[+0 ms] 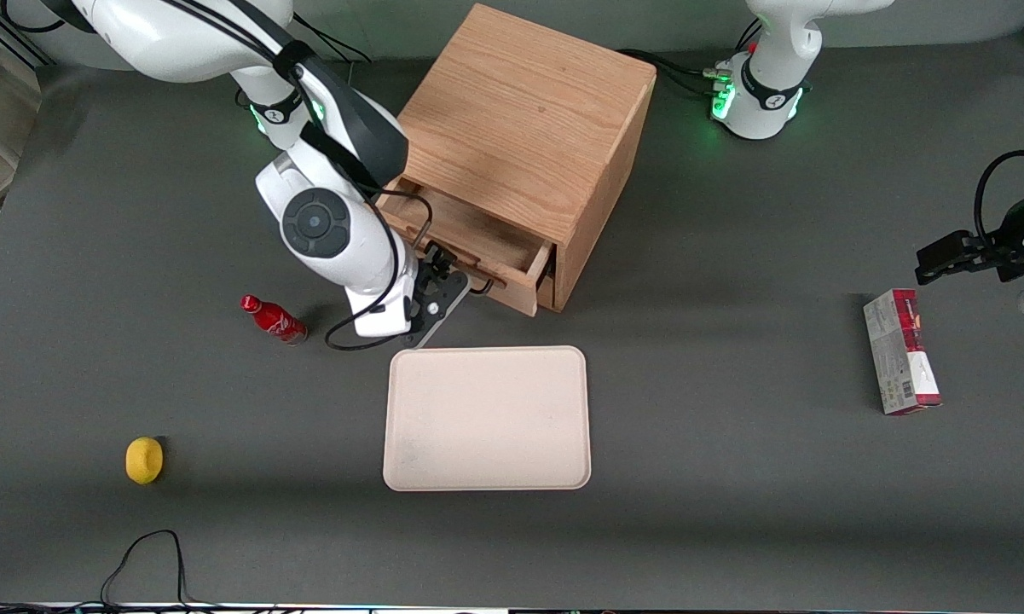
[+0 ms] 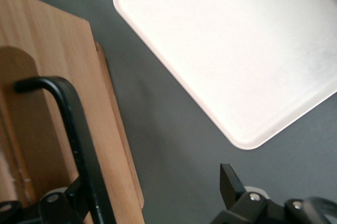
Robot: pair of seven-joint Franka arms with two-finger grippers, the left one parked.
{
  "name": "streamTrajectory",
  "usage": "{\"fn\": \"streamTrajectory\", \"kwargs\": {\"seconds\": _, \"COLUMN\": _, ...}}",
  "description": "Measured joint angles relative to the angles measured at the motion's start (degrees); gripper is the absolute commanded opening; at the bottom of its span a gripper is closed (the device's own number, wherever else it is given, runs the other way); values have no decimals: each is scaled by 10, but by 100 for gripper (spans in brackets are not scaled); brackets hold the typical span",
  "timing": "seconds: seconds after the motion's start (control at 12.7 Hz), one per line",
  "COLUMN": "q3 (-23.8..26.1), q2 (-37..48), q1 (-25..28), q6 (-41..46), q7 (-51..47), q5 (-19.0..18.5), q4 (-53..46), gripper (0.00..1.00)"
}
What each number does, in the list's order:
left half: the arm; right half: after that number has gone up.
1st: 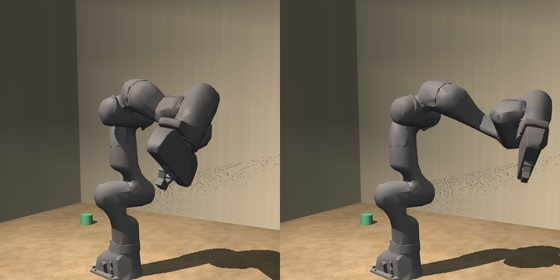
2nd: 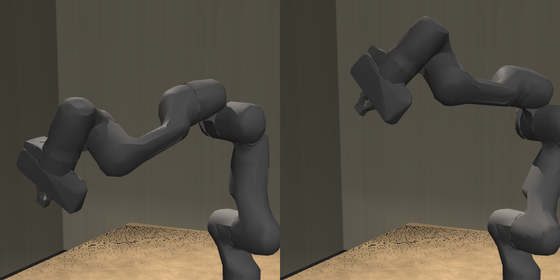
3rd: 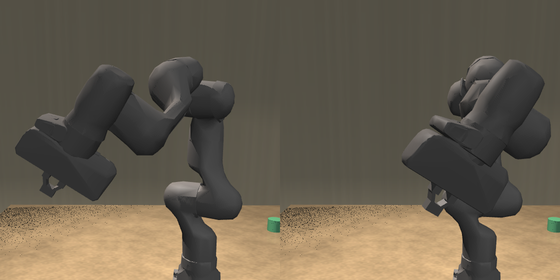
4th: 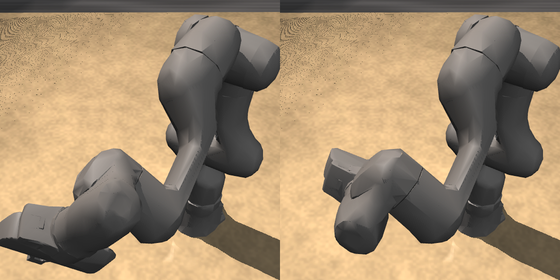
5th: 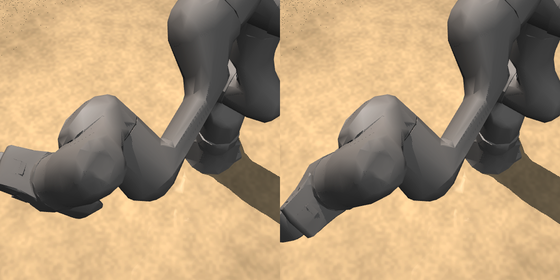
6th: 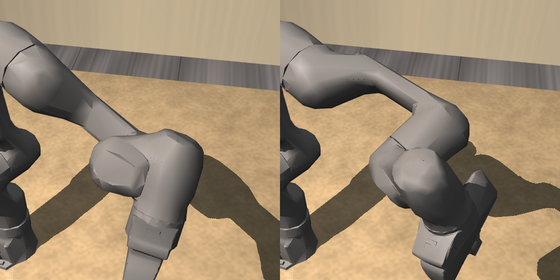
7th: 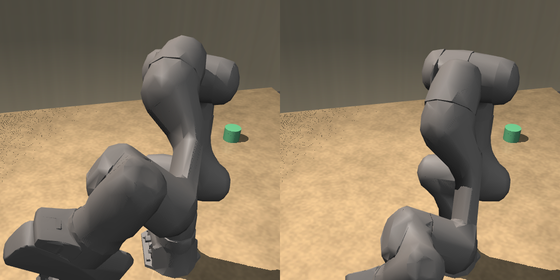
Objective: Open upper drawer
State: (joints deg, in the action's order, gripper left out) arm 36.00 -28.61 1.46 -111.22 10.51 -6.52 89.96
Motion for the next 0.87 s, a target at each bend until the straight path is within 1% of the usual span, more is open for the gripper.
{"fn": "streamTrajectory", "kwargs": {"seconds": 0.55, "q3": -56, "q2": -37, "q1": -2, "q6": 2, "q7": 45, "q5": 0, "q4": -61, "gripper": 100}}
{"fn": "streamTrajectory", "kwargs": {"seconds": 0.87, "q3": -83, "q2": -50, "q1": -3, "q6": 22, "q7": 57, "q5": 0, "q4": -94, "gripper": 100}}
